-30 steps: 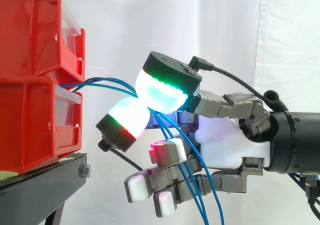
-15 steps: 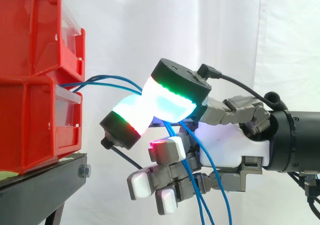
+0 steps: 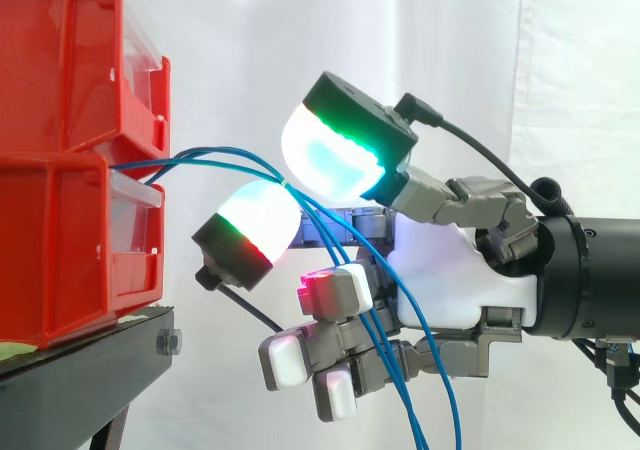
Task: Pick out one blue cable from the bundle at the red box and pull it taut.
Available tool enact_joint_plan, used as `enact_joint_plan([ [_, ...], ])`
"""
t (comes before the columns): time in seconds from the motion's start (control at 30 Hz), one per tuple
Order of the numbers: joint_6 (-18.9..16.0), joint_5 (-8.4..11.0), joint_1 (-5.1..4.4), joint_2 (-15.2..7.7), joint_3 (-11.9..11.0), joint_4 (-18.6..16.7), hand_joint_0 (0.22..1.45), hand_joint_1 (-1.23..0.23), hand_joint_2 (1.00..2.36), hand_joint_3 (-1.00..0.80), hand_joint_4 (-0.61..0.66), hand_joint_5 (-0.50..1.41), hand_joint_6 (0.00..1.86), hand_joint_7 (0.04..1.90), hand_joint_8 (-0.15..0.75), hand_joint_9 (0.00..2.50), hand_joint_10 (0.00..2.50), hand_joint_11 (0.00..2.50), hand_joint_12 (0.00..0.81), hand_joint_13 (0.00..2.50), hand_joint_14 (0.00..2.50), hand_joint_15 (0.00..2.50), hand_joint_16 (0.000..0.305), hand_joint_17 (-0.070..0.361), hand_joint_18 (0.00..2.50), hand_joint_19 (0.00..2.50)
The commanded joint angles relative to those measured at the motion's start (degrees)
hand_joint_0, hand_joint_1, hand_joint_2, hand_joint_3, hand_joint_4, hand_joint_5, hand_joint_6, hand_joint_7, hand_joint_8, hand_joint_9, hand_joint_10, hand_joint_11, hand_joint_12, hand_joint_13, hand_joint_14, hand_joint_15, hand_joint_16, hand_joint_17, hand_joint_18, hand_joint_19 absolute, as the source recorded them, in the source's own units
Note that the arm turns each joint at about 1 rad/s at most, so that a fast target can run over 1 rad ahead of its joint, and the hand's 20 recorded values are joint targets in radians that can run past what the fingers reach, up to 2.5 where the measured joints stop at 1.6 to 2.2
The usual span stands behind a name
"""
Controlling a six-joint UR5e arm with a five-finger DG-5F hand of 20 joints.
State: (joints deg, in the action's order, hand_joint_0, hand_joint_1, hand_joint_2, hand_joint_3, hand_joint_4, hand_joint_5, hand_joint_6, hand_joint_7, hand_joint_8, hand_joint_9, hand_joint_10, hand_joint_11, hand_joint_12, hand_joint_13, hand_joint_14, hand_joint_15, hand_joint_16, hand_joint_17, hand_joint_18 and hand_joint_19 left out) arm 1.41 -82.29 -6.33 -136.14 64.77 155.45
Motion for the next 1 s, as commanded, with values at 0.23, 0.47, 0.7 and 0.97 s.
enact_joint_plan([
  [0.23,0.1,-0.06,0.0,0.0,-0.5,0.2,0.59,-0.66,1.02,-0.3,-0.01,-0.08,0.9,1.03,0.3,1.29,0.03,0.84,0.344,0.99,0.02,0.56,0.05,0.113,0.9,0.8],
  [0.47,0.1,-0.06,0.0,0.0,-0.5,0.2,0.6,-0.75,1.02,-0.19,-0.03,-0.08,0.91,1.04,0.313,1.28,0.03,0.85,0.351,1.0,0.02,0.56,0.052,0.116,0.92,0.79],
  [0.7,0.1,-0.06,0.0,0.0,-0.5,1.0,0.64,-0.82,1.02,-0.17,-0.01,-0.1,0.93,0.98,0.306,1.24,0.03,0.86,0.35,0.99,0.02,0.57,0.051,0.115,0.92,0.8],
  [0.97,0.1,-0.32,0.0,0.0,-0.5,1.0,0.73,-0.87,1.01,-0.37,-0.09,-0.11,0.94,1.06,0.303,1.26,0.04,0.88,0.338,1.01,0.02,0.57,0.049,0.111,0.94,0.78],
])
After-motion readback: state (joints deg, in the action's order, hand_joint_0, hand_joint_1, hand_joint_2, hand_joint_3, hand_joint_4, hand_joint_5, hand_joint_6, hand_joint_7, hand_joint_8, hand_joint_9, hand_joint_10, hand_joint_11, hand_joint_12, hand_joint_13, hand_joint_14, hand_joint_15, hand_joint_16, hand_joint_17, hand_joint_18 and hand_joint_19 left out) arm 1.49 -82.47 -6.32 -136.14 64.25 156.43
